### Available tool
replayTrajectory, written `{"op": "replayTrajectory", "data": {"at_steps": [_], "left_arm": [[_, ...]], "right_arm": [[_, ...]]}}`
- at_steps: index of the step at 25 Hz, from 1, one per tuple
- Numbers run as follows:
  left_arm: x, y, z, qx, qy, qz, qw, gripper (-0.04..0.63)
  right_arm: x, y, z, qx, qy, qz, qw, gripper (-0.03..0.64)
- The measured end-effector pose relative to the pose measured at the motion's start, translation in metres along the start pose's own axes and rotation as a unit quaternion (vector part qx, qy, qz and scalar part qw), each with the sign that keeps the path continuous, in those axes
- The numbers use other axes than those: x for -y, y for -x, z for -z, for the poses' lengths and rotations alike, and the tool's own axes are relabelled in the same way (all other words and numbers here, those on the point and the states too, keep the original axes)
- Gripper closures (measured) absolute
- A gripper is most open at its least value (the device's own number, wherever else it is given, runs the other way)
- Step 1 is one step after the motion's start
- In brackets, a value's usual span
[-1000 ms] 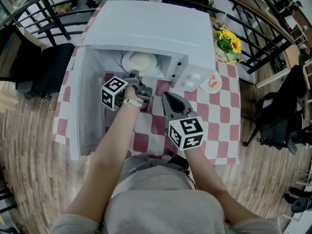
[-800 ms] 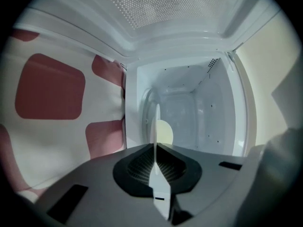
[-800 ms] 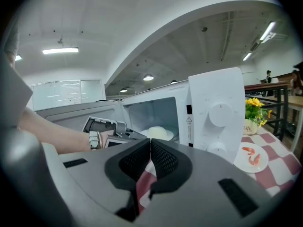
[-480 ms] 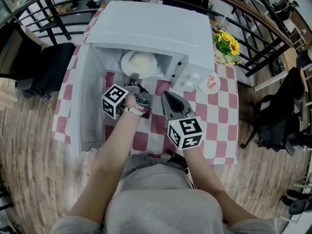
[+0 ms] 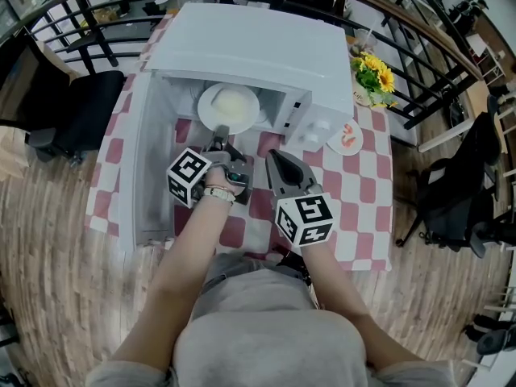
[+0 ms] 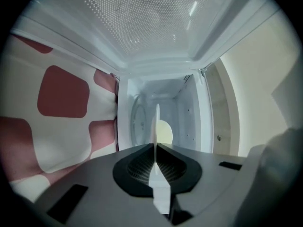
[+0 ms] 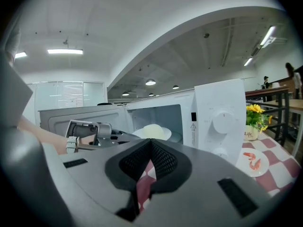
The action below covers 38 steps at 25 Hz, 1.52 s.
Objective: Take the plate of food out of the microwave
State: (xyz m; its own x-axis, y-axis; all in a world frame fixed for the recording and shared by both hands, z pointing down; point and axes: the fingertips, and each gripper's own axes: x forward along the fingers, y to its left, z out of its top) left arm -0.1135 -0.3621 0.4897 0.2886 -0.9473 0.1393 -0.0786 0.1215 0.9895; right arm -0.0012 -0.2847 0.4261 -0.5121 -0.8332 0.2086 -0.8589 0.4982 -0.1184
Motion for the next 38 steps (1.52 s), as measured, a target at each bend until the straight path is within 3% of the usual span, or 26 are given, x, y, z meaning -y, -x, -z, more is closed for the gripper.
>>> {"op": "replayTrajectory", "data": {"at_steps": [11,20,38], "left_arm": [[0.021,0.033,0.018,-0.004,0.012,0.036,0.9993,0.578],[0.035,0.060,0.031,-0.009,-0.012,0.048,0.9987,0.578],[0.039,0.083,0.044,-0.004,-0.019,0.056,0.9982,0.578]], "right_arm": [[-0.002,0.002,-0.006,0.020,0.011,0.011,1.000,0.592],[-0.003,0.010,-0.008,0.032,0.024,0.014,0.999,0.594],[-0.016,0.021,-0.012,0.038,0.049,0.003,0.998,0.594]]}}
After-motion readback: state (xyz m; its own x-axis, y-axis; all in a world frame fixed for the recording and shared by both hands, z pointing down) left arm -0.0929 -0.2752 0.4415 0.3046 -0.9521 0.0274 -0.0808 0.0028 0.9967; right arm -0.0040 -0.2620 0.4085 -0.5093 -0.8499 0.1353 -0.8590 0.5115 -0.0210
